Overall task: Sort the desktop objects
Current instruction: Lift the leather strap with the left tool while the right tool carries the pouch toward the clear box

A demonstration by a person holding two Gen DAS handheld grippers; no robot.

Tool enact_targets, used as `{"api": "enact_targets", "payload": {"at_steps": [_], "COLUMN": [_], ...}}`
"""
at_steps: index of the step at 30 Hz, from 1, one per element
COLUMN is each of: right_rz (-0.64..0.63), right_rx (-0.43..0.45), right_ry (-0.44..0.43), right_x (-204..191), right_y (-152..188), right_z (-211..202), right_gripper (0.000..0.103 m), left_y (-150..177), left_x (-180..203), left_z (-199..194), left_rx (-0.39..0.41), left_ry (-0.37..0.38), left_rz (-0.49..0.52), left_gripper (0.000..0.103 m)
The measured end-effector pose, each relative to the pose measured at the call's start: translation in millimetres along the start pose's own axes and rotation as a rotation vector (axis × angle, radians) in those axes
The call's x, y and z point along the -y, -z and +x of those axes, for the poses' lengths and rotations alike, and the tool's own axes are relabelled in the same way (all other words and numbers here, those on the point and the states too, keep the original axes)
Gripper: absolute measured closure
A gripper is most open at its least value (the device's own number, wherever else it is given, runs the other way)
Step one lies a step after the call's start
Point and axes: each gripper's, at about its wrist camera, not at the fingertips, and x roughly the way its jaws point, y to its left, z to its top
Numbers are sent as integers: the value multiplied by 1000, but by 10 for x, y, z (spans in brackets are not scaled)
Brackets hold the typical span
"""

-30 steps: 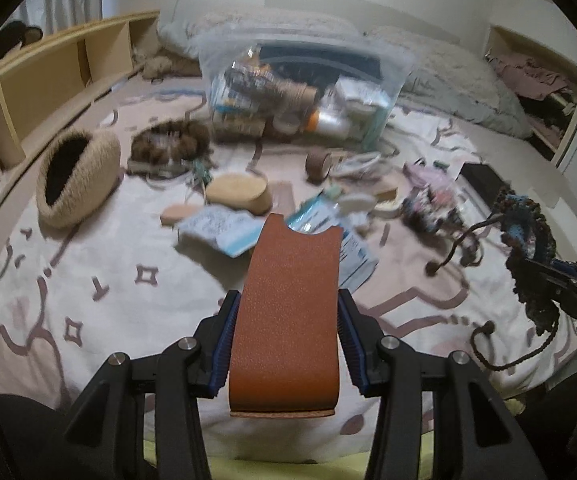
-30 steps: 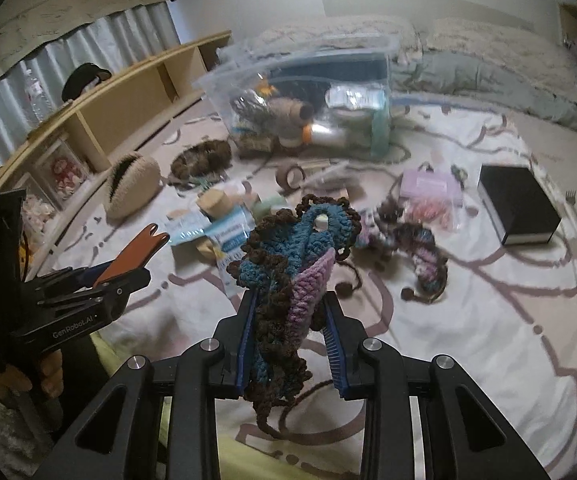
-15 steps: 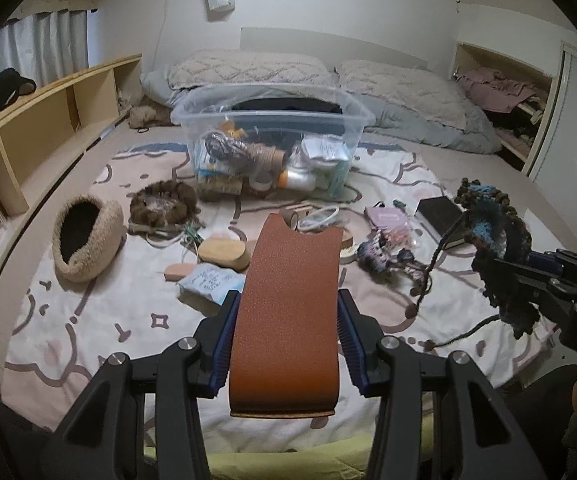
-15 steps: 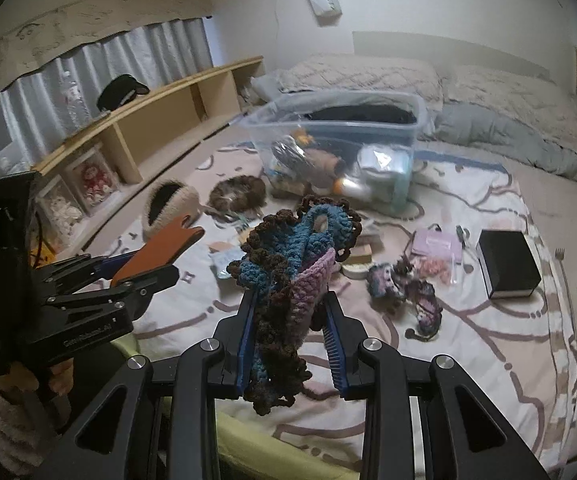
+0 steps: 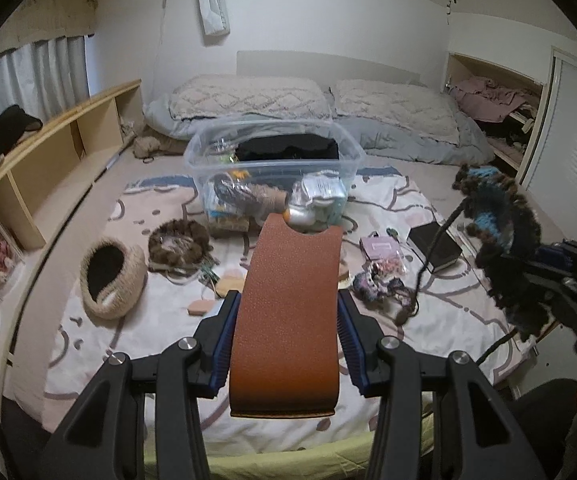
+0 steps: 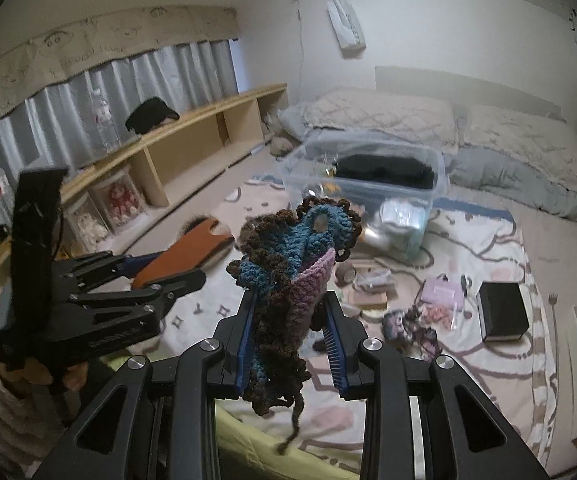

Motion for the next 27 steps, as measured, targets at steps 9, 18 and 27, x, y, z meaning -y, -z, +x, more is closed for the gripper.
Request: {"api": "enact_targets", "payload": {"at_steps": [9,18,27], "right_rz": [1,20,40], "right_rx": [49,99,164], "right_ry": [21,14,16], "right_x": [1,167,420], "right_y": [-465,-844,-1244], "right_z": [-99,55,195], "right_gripper": [71,71,71], "left_y": [-335,-799,-1350], "left_x": [-86,-145,-204], "left_z": [-114,41,373], "left_rx": [67,135,197], "left_ry": [-22,-1,34], "left_rz": [4,40,32], "left_gripper": [57,57,57]}}
